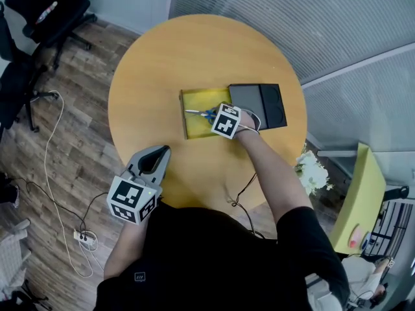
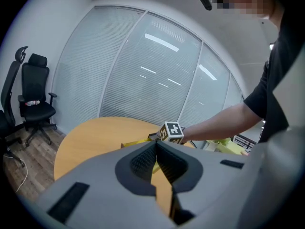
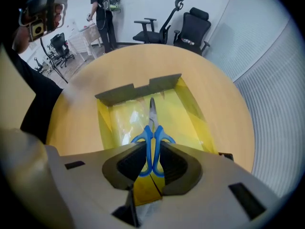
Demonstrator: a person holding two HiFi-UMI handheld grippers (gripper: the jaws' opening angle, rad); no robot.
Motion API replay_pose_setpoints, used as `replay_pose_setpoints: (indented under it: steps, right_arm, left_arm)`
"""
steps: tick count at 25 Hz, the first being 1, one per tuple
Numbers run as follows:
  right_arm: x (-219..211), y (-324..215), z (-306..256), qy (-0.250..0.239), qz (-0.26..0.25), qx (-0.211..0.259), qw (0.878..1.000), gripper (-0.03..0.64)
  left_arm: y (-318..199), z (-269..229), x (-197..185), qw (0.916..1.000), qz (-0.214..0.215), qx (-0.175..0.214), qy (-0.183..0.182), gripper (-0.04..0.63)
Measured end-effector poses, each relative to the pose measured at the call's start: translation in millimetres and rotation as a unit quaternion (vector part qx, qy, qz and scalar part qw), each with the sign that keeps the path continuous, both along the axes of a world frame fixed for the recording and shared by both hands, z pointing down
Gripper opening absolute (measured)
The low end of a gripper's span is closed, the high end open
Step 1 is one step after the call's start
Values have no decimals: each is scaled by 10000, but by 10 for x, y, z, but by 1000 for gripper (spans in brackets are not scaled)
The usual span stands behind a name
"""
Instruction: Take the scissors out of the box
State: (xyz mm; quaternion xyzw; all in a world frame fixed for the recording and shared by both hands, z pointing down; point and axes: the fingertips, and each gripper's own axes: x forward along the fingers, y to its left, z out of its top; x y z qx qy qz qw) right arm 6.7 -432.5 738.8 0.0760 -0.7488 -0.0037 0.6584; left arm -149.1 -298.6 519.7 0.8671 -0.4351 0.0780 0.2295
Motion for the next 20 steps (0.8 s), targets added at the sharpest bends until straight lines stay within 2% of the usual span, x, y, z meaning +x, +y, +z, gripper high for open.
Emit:
replay_pose_setpoints:
  steps: [5,11,16,20]
  right_arm:
    - [99,-3,-326,25,-255,564,9981,101]
    - [158,143,-746,-331,-258,897,9951,101]
    - [115,286,-1183,-1094,-1,1162,9872,101]
    - [74,431,-1538,-1819,264,1356,9736,101]
  left_arm:
    - [103,-181,156,9998,111,182,-51,14]
    - [253,-378,281,9991,183,350,-167,14]
    - [309,-527,362,9983,177,480,-276,14]
    - [313,-664,473,9968,237,656,-387,14]
